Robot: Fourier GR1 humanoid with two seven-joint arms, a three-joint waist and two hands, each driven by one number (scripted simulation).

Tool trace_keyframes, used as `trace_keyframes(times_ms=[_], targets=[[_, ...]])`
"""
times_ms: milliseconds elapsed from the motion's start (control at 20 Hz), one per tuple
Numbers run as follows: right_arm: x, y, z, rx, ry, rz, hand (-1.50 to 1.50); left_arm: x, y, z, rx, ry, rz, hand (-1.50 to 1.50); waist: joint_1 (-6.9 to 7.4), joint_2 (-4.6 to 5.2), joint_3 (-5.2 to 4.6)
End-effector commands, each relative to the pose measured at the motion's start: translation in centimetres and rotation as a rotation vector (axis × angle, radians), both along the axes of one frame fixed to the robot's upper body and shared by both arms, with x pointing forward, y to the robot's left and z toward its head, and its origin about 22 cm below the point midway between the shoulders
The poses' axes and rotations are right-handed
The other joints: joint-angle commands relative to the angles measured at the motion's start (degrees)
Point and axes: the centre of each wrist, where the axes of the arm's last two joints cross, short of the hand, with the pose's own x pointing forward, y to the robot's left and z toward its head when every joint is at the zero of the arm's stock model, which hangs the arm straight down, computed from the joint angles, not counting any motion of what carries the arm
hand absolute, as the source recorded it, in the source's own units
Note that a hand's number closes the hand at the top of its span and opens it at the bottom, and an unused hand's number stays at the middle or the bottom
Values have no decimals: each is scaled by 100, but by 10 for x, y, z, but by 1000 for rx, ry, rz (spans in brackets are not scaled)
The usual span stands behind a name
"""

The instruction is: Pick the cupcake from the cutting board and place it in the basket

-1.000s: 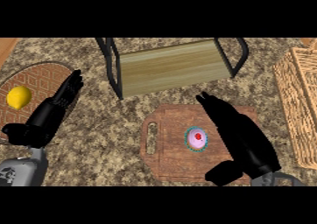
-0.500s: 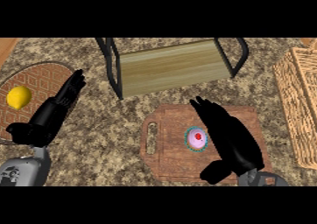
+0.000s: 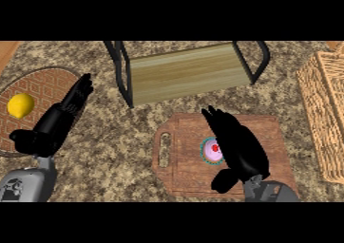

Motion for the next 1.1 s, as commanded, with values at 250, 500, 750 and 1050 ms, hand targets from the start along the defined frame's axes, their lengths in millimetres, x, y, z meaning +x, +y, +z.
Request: trace_keyframes(times_ms=[250, 500, 750, 1050], targets=[[36, -10, -24, 0, 66, -8, -150, -11, 0, 1, 9, 1, -1, 0, 22, 4, 1], [29, -3, -35, -19, 117, 35, -150, 1, 2, -2, 2, -11, 0, 0, 2, 3, 0], [-1, -15, -38, -58, 118, 94, 150, -12, -7, 13, 1, 4, 11, 0, -4, -7, 1], [25, 10, -39, -162, 91, 175, 150, -15, -3, -10, 1, 5, 0, 0, 27, 0, 0]])
